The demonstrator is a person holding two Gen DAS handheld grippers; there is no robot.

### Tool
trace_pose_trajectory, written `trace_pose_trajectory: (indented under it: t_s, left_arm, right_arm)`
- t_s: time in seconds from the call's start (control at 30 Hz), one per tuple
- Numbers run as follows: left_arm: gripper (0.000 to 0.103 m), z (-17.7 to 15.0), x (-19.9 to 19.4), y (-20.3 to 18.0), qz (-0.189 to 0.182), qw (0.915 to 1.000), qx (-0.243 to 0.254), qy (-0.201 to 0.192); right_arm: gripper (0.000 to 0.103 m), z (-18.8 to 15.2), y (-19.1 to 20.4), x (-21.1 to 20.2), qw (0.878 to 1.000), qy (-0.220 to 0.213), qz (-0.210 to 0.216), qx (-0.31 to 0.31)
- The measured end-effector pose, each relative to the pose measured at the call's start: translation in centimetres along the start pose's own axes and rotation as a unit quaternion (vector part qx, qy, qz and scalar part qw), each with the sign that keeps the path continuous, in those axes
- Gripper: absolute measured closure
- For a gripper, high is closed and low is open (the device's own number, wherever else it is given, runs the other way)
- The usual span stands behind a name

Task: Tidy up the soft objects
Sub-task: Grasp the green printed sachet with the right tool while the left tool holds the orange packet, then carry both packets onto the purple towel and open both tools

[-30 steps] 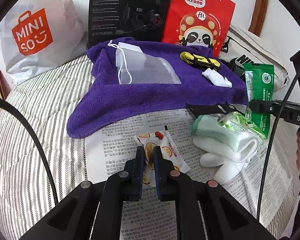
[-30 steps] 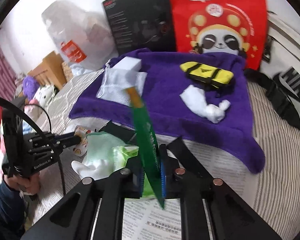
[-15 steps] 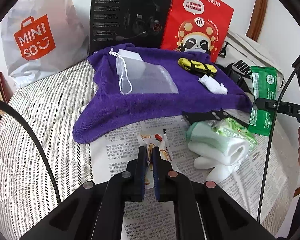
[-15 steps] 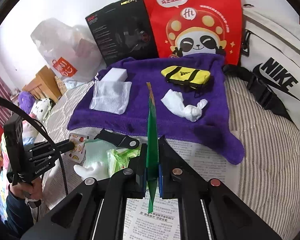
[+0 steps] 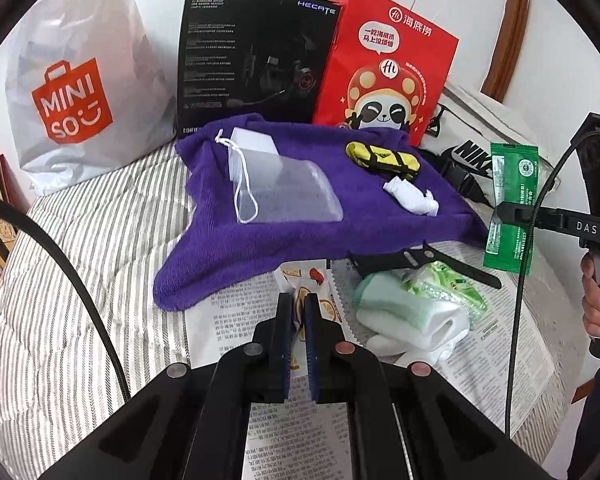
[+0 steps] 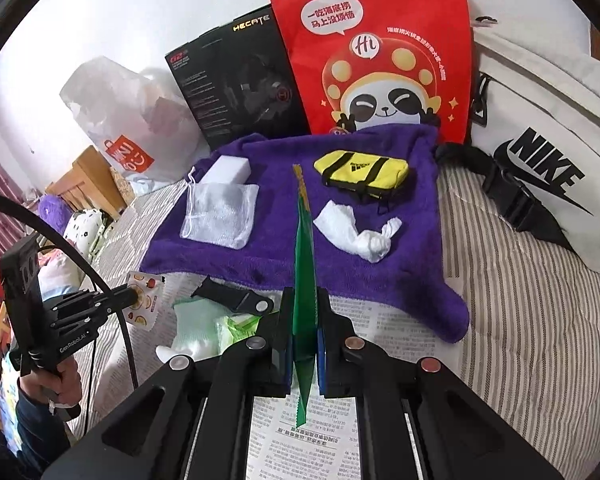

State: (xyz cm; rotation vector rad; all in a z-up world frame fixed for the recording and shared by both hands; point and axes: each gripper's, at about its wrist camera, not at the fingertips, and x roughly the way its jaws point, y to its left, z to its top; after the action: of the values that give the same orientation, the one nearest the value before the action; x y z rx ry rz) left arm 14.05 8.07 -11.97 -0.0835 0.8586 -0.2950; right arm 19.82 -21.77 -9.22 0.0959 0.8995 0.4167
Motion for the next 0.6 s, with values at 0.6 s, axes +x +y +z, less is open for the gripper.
trace_pose_trajectory:
  t_s: [0.6]
  left_arm:
    - [0.096,4.7,0.5,0.9,0.000,0.9998,-0.004,-0.019]
  right_arm:
    - [0.094,5.1,1.1,2.1,1.000,-0.011,0.024,-0.016]
